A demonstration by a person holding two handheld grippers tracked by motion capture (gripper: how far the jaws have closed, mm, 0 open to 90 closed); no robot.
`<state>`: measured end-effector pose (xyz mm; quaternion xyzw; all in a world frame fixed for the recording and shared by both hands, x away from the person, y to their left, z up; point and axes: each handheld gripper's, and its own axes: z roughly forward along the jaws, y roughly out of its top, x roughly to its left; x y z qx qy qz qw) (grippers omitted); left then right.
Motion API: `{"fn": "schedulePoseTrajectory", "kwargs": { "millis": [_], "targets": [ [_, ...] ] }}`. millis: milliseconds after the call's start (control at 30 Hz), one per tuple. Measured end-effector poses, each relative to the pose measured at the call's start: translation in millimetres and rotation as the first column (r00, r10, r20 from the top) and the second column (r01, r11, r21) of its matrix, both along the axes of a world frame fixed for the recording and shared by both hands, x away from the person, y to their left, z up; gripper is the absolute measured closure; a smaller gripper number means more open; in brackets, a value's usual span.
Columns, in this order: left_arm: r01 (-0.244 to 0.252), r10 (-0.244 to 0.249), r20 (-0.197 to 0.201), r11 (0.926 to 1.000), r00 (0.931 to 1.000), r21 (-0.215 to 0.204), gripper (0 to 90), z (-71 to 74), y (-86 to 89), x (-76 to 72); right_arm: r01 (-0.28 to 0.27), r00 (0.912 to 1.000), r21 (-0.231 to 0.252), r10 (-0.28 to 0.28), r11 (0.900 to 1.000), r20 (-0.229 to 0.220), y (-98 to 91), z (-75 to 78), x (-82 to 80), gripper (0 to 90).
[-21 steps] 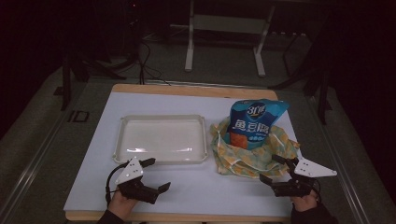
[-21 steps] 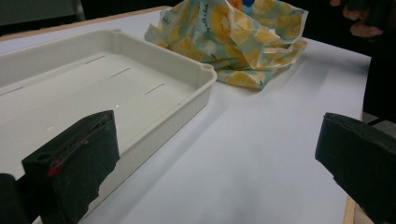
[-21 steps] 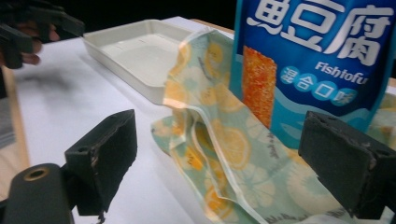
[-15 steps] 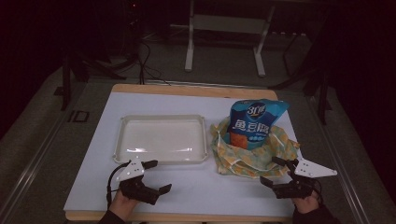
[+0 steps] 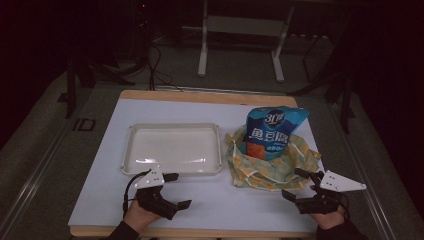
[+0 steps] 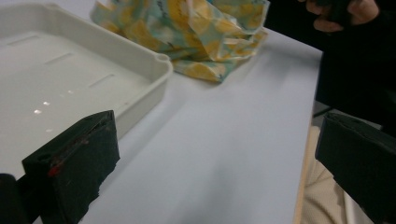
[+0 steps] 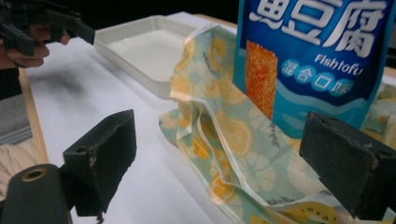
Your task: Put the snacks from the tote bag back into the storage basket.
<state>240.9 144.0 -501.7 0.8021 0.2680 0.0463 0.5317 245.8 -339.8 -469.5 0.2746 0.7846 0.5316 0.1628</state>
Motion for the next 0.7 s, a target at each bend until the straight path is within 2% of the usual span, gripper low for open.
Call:
{"fn": "schedulePoseTrajectory", "kwargs": {
  "millis": [100,233,467,600,633,700],
  "targets": [
    [0.008,-0.008,0.004,0.9998,1.0000,0.016,0.3,1.4,-4.9,2.8,-0.005,1.0000,-0.007,0.005,1.0000,0.002,1.2,0.6,1.1,10.8],
    [-0.005,0.004,0.027,0.9997,0.9996,0.022,0.3,6.7,-8.0,5.9,-0.010,0.9999,-0.014,0.010,0.9999,0.008,2.8,3.8,1.3,11.9],
    [0.000,0.000,0.028,1.0000,0.9996,-0.005,0.3,15.5,-10.3,13.2,-0.025,0.9996,-0.015,0.025,0.9996,0.011,2.4,9.6,4.0,12.3],
    [-0.006,0.007,0.045,0.9999,0.9990,-0.016,0.3,21.0,-15.6,15.3,-0.026,0.9995,-0.021,0.026,0.9994,0.017,2.2,12.8,5.9,12.7],
    [0.011,-0.010,0.047,0.9997,0.9989,-0.022,0.3,22.1,-16.9,16.2,-0.035,0.9993,-0.018,0.035,0.9992,0.014,2.0,13.6,6.7,12.7],
    [0.009,-0.008,0.054,0.9998,0.9985,-0.017,0.3,24.1,-20.7,17.3,-0.027,0.9995,-0.029,0.027,0.9992,0.019,2.4,15.1,7.8,13.0]
  ]
}}
